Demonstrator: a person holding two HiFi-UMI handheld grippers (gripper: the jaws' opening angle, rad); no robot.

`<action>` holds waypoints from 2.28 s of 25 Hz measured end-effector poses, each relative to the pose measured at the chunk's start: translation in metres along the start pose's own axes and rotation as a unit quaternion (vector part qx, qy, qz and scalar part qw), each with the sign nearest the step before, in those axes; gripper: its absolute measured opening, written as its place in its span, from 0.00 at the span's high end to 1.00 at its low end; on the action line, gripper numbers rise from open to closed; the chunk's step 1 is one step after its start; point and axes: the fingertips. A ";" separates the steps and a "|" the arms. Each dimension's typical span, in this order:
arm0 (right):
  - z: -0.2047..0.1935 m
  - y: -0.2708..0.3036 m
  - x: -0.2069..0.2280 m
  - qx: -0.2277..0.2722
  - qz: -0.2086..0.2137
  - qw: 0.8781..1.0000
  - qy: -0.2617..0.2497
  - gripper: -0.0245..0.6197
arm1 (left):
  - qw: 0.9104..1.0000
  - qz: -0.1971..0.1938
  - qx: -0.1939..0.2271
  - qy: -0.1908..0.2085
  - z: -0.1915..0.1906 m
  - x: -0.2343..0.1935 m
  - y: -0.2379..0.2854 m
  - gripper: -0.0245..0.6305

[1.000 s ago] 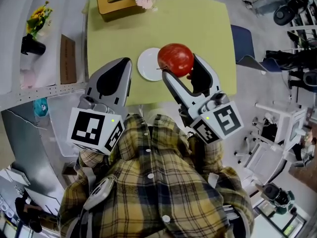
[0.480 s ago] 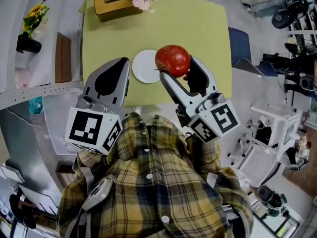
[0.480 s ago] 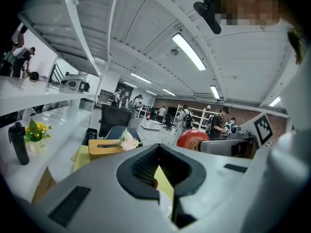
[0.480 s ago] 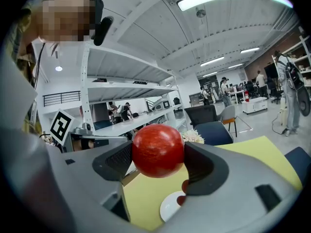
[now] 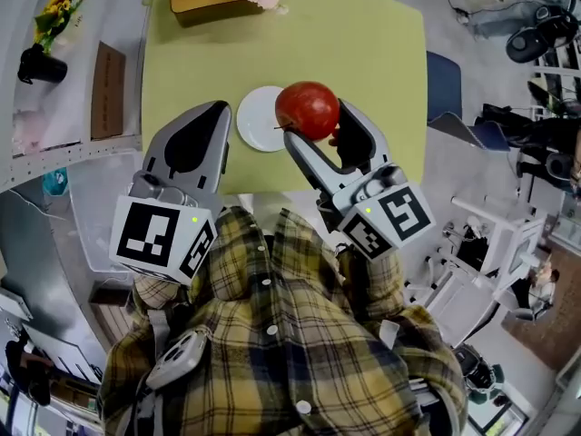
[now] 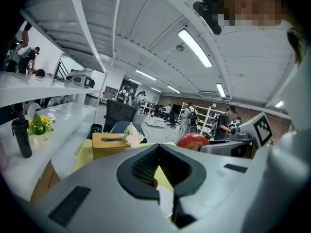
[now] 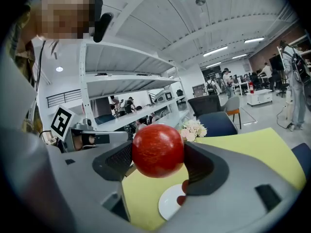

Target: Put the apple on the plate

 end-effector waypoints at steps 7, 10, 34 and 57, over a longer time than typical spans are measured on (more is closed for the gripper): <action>-0.023 0.018 0.013 -0.024 0.013 0.999 0.016 0.45 | 1.000 0.011 -0.026 -0.007 -0.028 -0.016 0.017 0.95; -0.035 0.021 0.017 -0.036 0.017 0.999 0.025 0.45 | 0.999 0.014 -0.030 -0.010 -0.034 -0.016 0.021 0.95; -0.138 0.060 0.047 -0.121 0.024 0.992 0.033 0.45 | 0.995 0.037 -0.078 -0.041 -0.111 -0.042 0.043 0.95; -0.198 0.078 0.060 -0.156 0.022 0.986 0.046 0.45 | 0.991 0.045 -0.108 -0.071 -0.158 -0.048 0.041 0.95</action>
Point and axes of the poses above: the fingertips, and each gripper's own axes: y forward along the fingers, x to its right, z out of its top, and after that the axes turned 2 degrees about x, right-handed
